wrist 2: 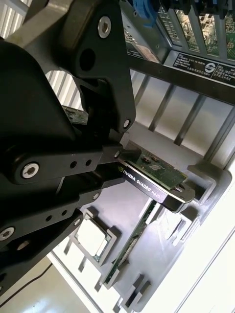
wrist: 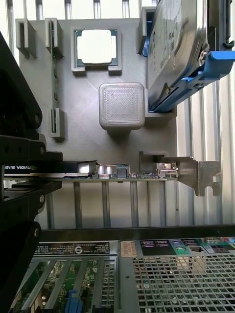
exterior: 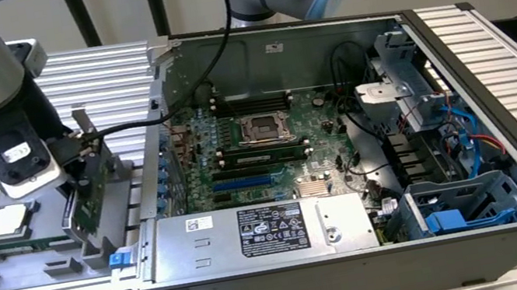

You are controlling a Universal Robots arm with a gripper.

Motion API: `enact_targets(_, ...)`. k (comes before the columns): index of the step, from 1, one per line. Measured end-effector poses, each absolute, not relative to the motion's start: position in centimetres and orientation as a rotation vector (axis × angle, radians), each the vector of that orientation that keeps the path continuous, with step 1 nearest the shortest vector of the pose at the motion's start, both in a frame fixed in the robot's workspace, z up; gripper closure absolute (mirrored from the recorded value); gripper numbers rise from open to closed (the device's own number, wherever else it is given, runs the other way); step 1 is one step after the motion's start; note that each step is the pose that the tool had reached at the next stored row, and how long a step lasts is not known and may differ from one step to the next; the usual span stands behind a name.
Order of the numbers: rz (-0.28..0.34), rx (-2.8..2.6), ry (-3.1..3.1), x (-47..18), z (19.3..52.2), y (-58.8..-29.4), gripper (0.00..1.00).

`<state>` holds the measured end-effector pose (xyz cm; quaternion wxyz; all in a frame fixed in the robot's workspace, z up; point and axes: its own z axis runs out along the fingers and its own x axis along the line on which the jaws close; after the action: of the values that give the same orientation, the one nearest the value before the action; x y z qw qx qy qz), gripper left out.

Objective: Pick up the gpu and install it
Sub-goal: 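Pick up the gpu and move the gpu toward the slot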

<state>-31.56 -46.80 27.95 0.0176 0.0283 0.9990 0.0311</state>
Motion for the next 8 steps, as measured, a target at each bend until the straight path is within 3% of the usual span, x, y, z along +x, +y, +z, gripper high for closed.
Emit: enact_targets(8, 0.097, 0.088, 3.104, -31.57, 27.99, -46.79, 1.00)
